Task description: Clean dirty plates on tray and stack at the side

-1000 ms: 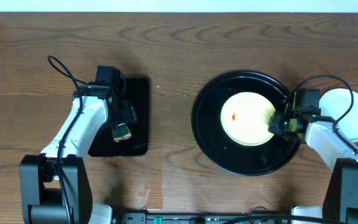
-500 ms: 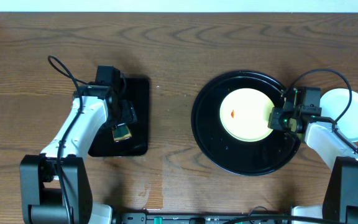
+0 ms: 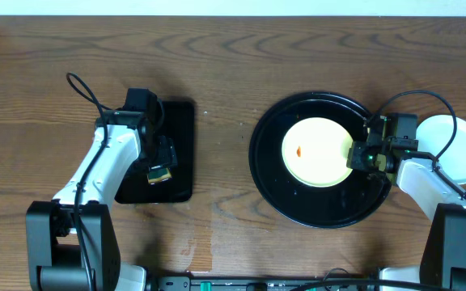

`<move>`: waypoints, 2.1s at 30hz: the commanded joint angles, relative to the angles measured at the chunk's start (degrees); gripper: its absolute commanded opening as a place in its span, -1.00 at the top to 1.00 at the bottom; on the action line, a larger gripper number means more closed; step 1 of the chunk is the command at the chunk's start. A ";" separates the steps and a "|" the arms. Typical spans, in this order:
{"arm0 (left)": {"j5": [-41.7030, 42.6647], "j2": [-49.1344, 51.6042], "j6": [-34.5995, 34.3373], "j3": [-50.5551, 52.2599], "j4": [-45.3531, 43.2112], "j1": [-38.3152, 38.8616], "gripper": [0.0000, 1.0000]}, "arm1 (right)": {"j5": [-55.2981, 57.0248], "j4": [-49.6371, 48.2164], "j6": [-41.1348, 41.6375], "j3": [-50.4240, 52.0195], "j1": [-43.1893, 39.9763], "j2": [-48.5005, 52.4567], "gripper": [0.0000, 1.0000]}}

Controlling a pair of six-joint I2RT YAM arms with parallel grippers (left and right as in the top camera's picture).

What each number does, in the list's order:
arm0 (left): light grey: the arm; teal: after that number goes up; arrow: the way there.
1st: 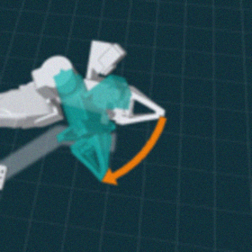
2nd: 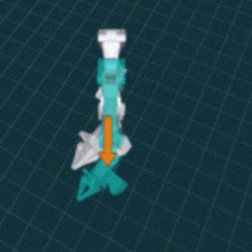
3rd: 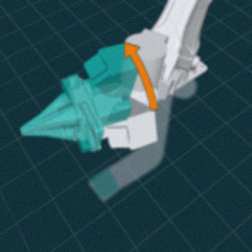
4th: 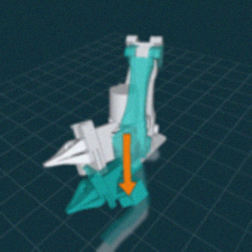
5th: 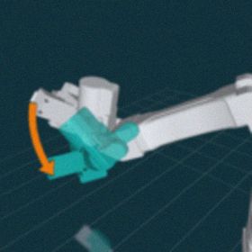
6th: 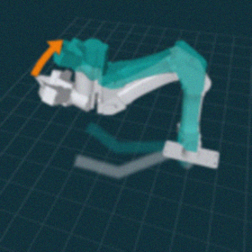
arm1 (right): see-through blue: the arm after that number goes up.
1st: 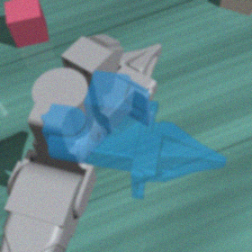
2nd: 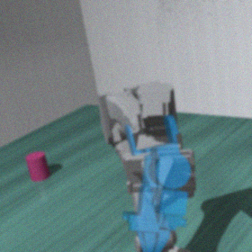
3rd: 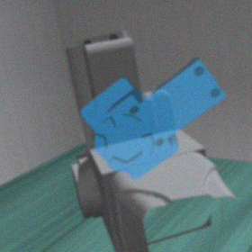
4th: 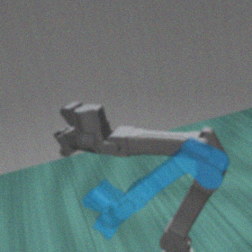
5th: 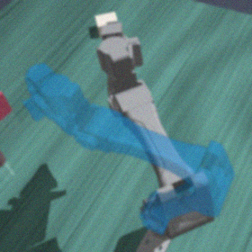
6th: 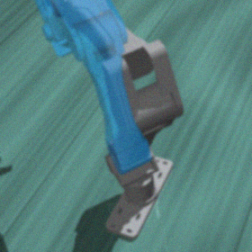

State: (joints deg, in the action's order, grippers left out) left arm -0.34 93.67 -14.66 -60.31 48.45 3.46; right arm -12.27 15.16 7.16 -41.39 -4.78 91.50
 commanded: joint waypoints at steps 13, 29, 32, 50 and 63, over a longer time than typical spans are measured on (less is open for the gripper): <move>5.05 0.98 -5.84 1.40 -7.87 -0.13 -0.66 | -0.85 -0.61 1.18 0.46 0.35 0.63 0.97; -5.75 10.97 -13.46 4.74 -12.46 -0.17 0.84 | -0.87 -0.59 2.71 0.46 0.37 0.63 0.98; -0.11 12.11 -8.20 4.72 -14.40 -0.20 0.85 | -0.87 -0.57 2.69 0.46 0.35 0.63 0.98; 4.33 0.48 -0.68 1.42 -7.39 -0.17 0.37 | -0.90 -0.42 3.54 0.46 0.35 0.63 0.97; 2.25 10.64 -1.57 6.05 -15.67 -0.17 0.86 | -1.31 -0.37 4.63 0.46 0.31 0.63 0.97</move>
State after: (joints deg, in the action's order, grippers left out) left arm 3.64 100.64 -16.45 -55.64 33.65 3.27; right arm -13.21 14.94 10.70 -41.39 -4.78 91.50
